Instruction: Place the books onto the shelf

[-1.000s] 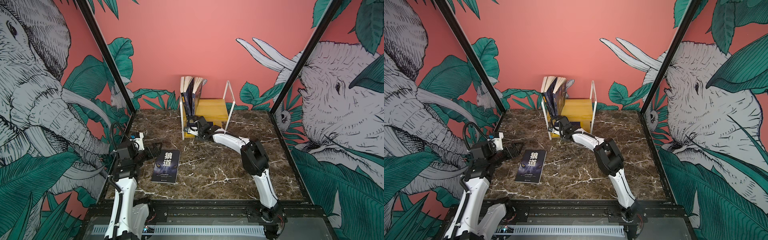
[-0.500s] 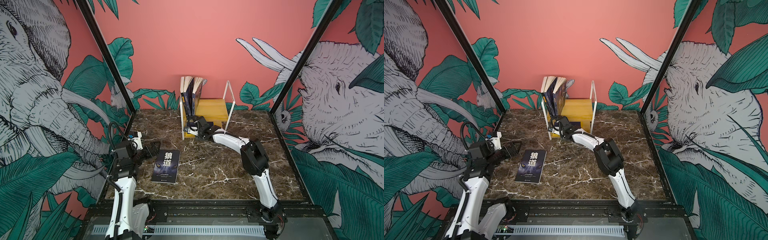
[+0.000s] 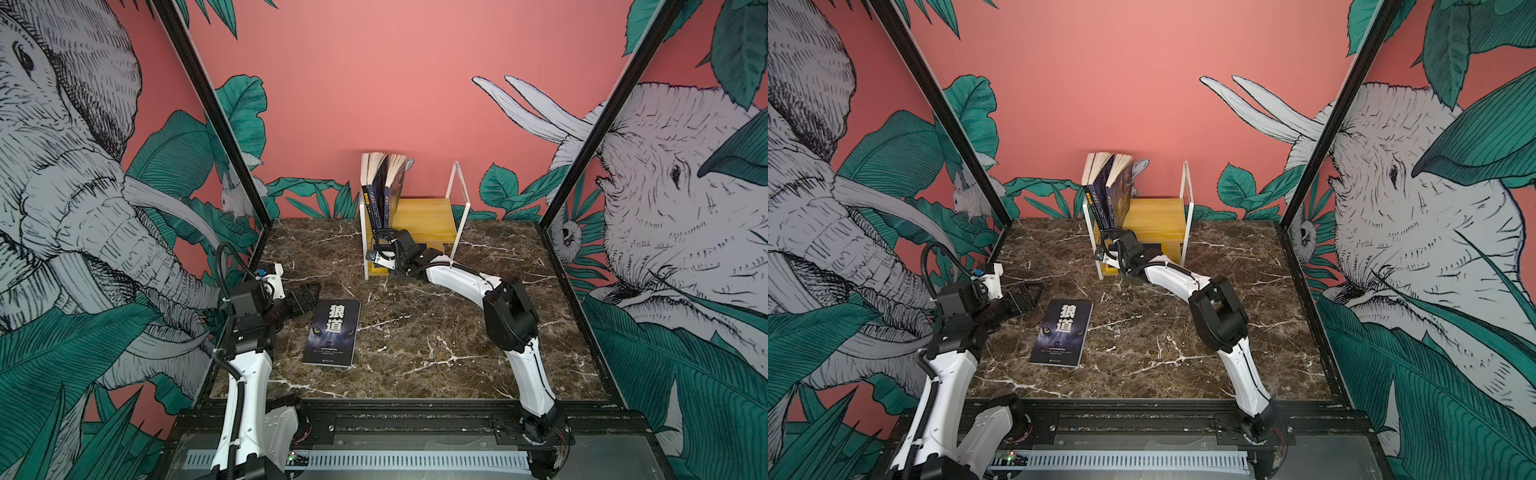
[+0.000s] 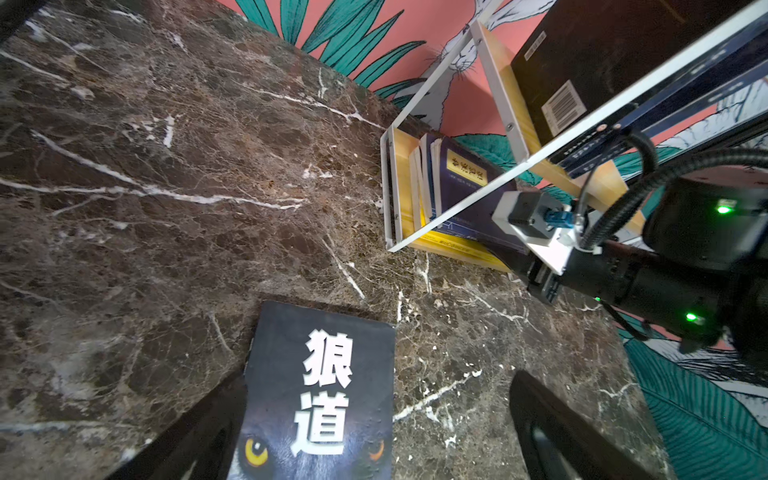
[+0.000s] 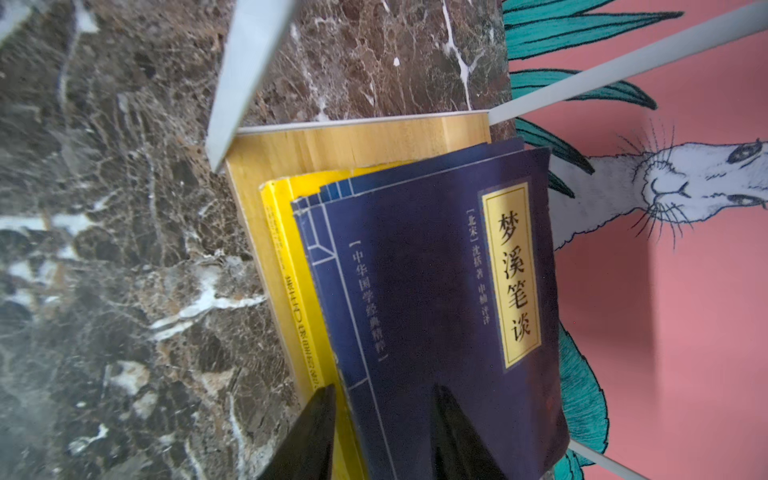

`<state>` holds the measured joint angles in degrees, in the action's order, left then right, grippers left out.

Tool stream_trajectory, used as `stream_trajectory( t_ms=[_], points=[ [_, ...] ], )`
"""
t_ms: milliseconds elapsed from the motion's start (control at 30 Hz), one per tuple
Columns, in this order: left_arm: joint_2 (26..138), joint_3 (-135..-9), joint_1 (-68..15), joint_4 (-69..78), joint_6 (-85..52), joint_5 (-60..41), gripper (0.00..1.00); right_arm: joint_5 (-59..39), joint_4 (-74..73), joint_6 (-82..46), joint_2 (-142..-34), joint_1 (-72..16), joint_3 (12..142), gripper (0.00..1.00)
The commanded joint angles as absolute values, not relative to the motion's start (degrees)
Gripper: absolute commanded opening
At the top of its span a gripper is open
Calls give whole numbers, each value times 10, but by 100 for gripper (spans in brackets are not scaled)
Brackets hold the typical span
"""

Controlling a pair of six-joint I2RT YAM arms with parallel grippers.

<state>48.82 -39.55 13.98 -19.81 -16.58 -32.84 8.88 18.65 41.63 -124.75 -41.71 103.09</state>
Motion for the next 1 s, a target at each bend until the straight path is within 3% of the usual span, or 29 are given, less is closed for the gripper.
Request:
stream_trajectory(
  t_ms=[0, 367, 533, 767, 967],
  points=[
    [495, -458, 143, -249, -91, -307, 100, 65, 188, 395, -1169, -436, 1000, 43],
    [580, -550, 143, -374, 30, -285, 100, 125, 86, 338, -983, -562, 729, 53],
    [634, -567, 143, -454, 95, -237, 99, 154, -12, 250, -966, -632, 630, 53],
    [675, -544, 143, -438, 109, -227, 99, 174, -75, 150, -982, -680, 588, 53],
    [757, -541, 143, -422, 102, -257, 99, 154, -88, -19, -987, -686, 602, 51]
  ],
)
